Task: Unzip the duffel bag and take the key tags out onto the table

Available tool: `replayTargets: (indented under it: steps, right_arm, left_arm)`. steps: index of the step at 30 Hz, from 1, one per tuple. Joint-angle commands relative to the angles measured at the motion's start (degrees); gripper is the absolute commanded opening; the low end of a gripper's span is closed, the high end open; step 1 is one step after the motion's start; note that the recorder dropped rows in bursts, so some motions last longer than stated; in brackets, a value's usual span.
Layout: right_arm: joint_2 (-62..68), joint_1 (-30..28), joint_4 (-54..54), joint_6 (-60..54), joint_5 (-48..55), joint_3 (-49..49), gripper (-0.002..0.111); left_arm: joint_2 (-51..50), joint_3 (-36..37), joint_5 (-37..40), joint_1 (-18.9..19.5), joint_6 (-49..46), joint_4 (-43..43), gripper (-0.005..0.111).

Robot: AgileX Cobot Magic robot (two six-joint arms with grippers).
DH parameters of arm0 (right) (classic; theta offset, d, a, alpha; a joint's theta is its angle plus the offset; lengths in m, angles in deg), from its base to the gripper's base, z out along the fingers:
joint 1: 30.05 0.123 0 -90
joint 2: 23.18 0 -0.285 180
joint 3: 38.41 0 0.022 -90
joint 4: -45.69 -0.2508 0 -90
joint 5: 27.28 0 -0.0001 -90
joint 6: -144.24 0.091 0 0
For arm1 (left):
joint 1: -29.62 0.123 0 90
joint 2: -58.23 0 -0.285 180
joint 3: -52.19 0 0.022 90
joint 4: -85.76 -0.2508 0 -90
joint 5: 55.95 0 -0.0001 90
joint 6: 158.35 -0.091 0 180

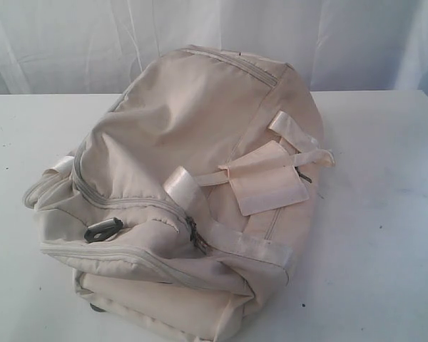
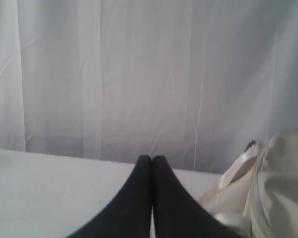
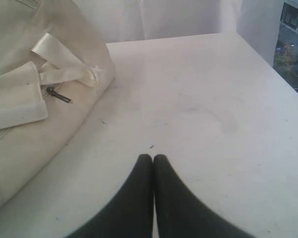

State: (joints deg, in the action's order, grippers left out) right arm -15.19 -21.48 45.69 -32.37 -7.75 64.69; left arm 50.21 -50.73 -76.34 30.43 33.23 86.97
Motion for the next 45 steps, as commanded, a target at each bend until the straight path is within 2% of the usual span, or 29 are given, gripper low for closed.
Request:
replayTargets:
  steps: [1,3,7,12,18,25,29,34,37,39,42,43,45]
  right_arm:
    - [-0.2,0.04,0.0,0.13,-0.33,-0.32,0.0]
    - [-0.2,0.04,0.0,0.13,-0.33,-0.32,0.0]
    - [-0.2,0.04,0.0,0.13,-0.33,-0.32,0.0]
    - [-0.2,0.04,0.0,0.13,-0.33,-0.32,0.0]
    - [-0.2,0.04,0.0,0.13,-0.33,-0.32,0.0]
    - [-0.2,0.04,0.0,0.13,-0.33,-0.32,0.0]
    - [-0.2,0.04,2.63,-2.18,-0.33,-0.32,0.0]
    - [-0.2,0.04,2.16,-1.61,-1.35,-0.32,0.0]
    - [-0.2,0.04,0.0,-1.49,-4.99,-0.32,0.0]
    - [-0.2,0.04,-3.3,0.24,-8.69,-0.32,0.0]
    - [-0.2,0.04,-5.66,4.56,-13.68,-0.32,0.0]
    - [-0.2,0.04,-5.76,6.12,-14.95,-0.32,0.0]
    - [-0.2,0.04,-5.76,8.49,-17.22,-0.32,0.0]
  left_arm:
    - [0.23,0.14,-8.39,-0.22,2.15,0.46,0.0]
    - [0.23,0.14,-10.74,-0.22,6.7,0.46,0.0]
    - [0.23,0.14,-16.98,-0.22,24.86,0.46,0.0]
    - [0.23,0.14,-18.47,-0.22,34.01,0.46,0.0]
    - [0.23,0.14,-17.34,-0.22,32.19,0.17,0.0]
    - [0.23,0.14,-16.29,-0.22,33.19,-9.13,0.0]
    - [0.23,-0.19,-10.07,-0.22,33.64,-11.42,0.0]
    - [-3.52,-6.45,-2.66,-0.22,33.64,-15.88,0.0]
    - [-9.49,-10.44,-1.99,-0.22,39.19,-23.37,0.0]
    - [-15.02,-13.25,-2.45,-0.22,49.72,-30.62,0.0]
    - [-24.2,-16.56,-9.42,-0.22,65.8,-48.44,0.0]
    - [-27.22,-17.48,-13.17,-0.22,71.15,-58.01,0.0]
    - [-32.22,-18.73,-19.58,-0.22,80.57,-71.02,0.0]
